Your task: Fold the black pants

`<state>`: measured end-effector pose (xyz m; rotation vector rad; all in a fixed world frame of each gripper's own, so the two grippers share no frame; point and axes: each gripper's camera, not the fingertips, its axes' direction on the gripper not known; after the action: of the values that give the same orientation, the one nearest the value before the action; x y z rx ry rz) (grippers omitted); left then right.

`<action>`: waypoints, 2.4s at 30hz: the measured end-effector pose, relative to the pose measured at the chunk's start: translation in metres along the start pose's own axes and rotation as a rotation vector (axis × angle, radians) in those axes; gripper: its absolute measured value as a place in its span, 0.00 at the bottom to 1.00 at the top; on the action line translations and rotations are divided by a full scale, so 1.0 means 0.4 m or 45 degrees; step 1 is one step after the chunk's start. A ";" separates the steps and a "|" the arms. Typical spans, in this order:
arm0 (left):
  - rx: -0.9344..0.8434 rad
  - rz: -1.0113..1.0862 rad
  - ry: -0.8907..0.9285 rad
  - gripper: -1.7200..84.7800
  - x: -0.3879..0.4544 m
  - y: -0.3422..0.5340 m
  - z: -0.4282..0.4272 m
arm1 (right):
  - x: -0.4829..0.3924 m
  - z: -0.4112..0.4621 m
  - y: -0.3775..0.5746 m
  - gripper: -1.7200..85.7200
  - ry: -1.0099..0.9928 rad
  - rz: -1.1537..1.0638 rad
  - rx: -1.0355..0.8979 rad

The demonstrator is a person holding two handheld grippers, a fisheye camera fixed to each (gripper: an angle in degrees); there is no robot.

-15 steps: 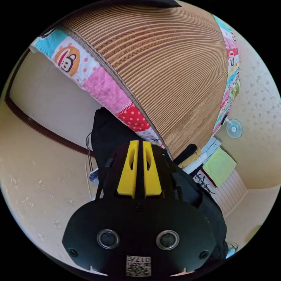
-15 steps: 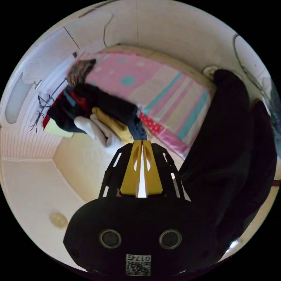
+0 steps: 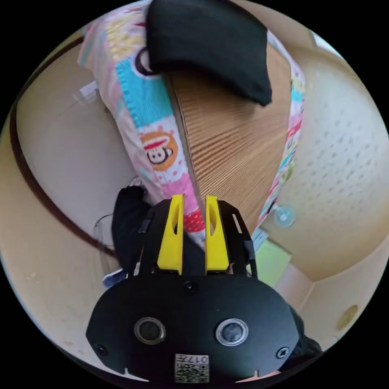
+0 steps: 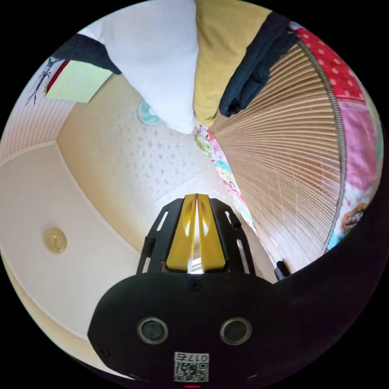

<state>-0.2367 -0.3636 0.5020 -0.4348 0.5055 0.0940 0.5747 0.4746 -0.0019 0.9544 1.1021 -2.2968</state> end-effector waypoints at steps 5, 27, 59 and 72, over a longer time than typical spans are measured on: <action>0.463 -0.008 0.185 0.14 -0.034 0.003 -0.142 | -0.001 -0.239 0.119 0.02 -0.007 0.006 0.448; -0.238 0.792 0.189 0.01 0.339 0.029 0.252 | 0.062 0.114 -0.043 0.02 0.130 -0.148 -0.111; 0.225 0.538 0.269 0.06 -0.013 -0.106 0.125 | 0.549 0.195 -0.196 0.02 0.743 -0.422 -0.351; -0.342 1.583 -0.085 0.04 0.224 0.576 0.298 | 1.033 1.116 0.439 0.20 1.520 -1.304 -1.982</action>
<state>-0.1494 -0.1062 0.4643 -0.3207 0.6385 1.3799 0.2243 -0.0171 -0.1929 0.9446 3.4621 -0.1533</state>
